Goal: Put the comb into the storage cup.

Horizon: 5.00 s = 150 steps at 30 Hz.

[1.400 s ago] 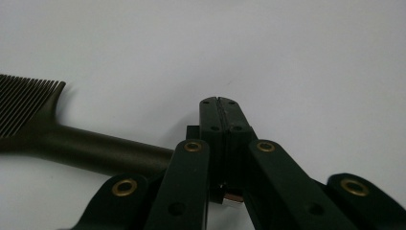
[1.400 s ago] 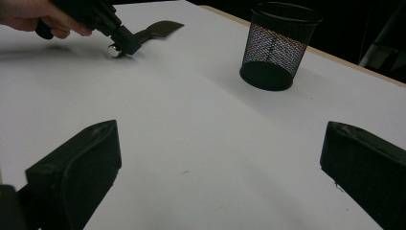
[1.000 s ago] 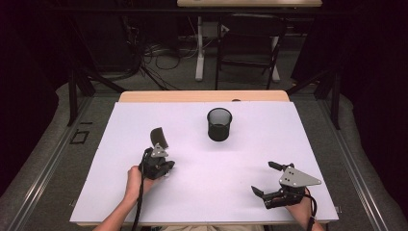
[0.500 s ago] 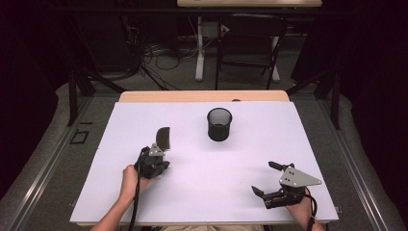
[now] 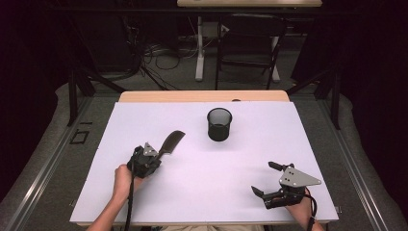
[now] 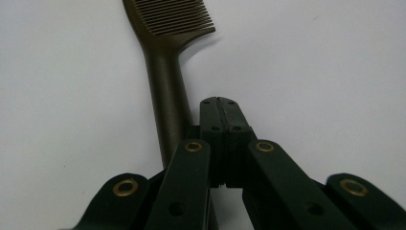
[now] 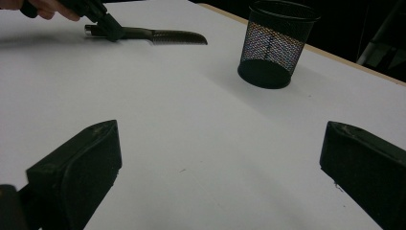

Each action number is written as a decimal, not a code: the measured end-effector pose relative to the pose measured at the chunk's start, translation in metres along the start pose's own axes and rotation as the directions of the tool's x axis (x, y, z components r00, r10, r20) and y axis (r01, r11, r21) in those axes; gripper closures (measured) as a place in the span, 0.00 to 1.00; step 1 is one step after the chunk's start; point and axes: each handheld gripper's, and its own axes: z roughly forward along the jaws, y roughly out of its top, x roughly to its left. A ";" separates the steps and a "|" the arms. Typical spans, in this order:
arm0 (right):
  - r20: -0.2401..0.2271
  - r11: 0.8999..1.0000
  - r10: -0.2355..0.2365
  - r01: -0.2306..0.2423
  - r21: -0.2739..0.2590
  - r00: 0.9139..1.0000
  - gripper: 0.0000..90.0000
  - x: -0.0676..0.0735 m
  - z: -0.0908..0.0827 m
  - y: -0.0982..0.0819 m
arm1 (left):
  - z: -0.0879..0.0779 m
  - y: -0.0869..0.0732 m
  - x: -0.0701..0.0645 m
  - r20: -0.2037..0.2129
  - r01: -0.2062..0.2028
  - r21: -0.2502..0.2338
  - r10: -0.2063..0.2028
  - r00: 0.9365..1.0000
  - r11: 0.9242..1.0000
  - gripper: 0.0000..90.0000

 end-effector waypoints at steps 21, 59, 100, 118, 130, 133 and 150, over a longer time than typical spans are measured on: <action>-0.003 1.000 -0.002 0.002 0.002 1.000 0.00 -0.001 0.001 0.000 | -0.002 0.000 0.002 -0.036 -0.010 0.000 0.010 0.999 1.000 0.94; -0.008 1.000 -0.002 0.002 0.021 1.000 0.00 0.000 0.003 -0.001 | -0.029 0.023 0.004 -0.013 -0.027 -0.006 0.027 1.000 1.000 0.01; -0.001 0.999 0.007 -0.007 0.052 1.000 0.00 0.000 0.006 -0.003 | 0.012 0.070 0.027 0.007 -0.113 0.341 0.118 0.993 0.933 0.39; -0.017 0.998 0.009 -0.008 0.063 1.000 0.00 0.000 0.007 -0.003 | 0.029 0.078 0.028 0.060 -0.134 0.424 0.120 0.991 0.896 0.70; -0.021 0.997 0.011 -0.009 0.071 1.000 0.00 0.000 0.008 -0.004 | 0.034 0.076 0.036 0.105 -0.104 0.422 0.065 0.992 0.901 0.80; -0.021 0.998 0.009 -0.007 0.070 1.000 0.00 0.000 0.007 -0.003 | 0.033 0.076 0.038 0.116 -0.102 0.420 0.059 0.992 0.902 0.80; -0.018 0.998 0.009 -0.008 0.065 1.000 0.00 0.000 0.007 -0.003 | -0.001 0.072 0.039 0.112 -0.057 0.236 0.031 0.993 0.970 0.80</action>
